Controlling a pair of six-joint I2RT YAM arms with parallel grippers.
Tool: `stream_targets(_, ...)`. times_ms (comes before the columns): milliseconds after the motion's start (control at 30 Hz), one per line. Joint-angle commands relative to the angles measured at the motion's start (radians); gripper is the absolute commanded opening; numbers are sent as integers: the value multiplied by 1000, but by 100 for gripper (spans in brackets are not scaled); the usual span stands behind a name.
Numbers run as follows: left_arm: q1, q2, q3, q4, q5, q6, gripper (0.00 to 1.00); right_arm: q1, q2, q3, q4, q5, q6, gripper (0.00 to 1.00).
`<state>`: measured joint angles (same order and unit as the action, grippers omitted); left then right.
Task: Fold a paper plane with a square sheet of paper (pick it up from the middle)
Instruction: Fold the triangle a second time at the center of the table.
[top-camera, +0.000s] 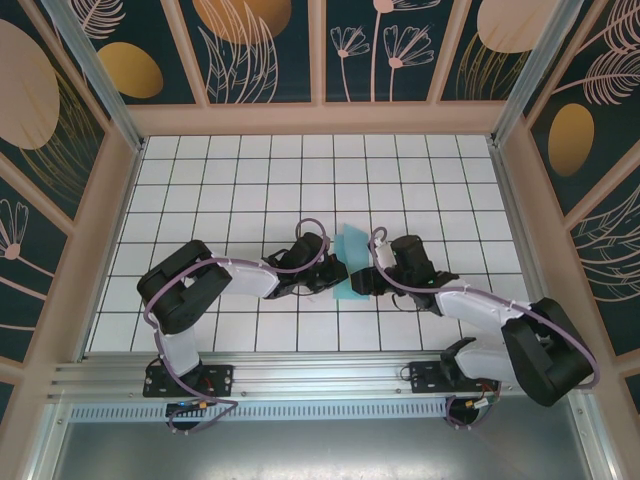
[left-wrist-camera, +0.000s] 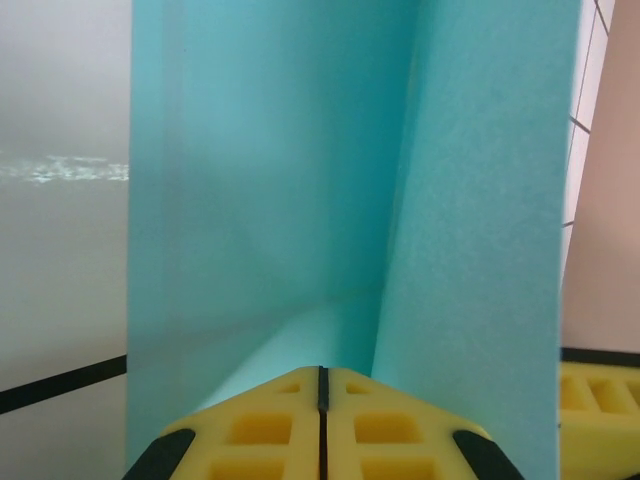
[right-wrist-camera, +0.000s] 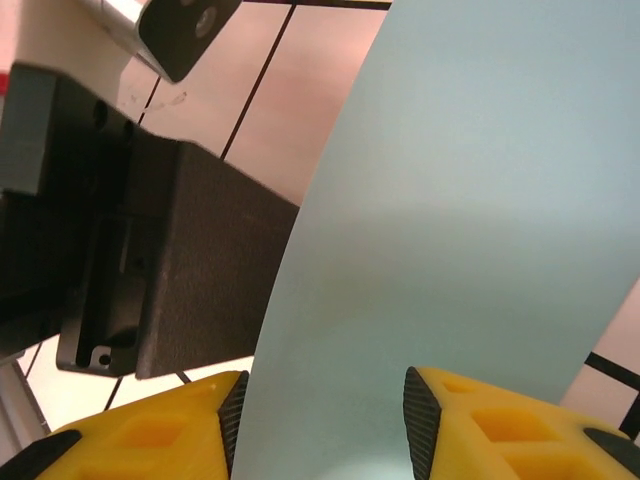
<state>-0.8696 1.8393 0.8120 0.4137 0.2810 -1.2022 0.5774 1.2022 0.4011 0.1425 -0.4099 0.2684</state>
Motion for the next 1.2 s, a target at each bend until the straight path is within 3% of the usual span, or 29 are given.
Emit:
stream_targets(0,-1,-2,2,37,10,-18,10,26,-44,-28,33,97,-19,47)
stream_targets(200,-2,3,4,60,23,-27,10,60,-62,-34,40,92,-58,48)
stream_targets(367,-1,1,-2,69,24,-34,10,112,-94,-61,65,160,-83,54)
stream_targets(567,-1,0,-4,76,24,-38,10,125,-119,-94,81,244,-84,53)
stream_targets(700,-2,0,-4,76,24,-37,10,132,-131,-92,84,260,-92,46)
stream_targets(1167,-1,-3,-11,83,29,-41,10,131,-125,-74,93,258,-96,3)
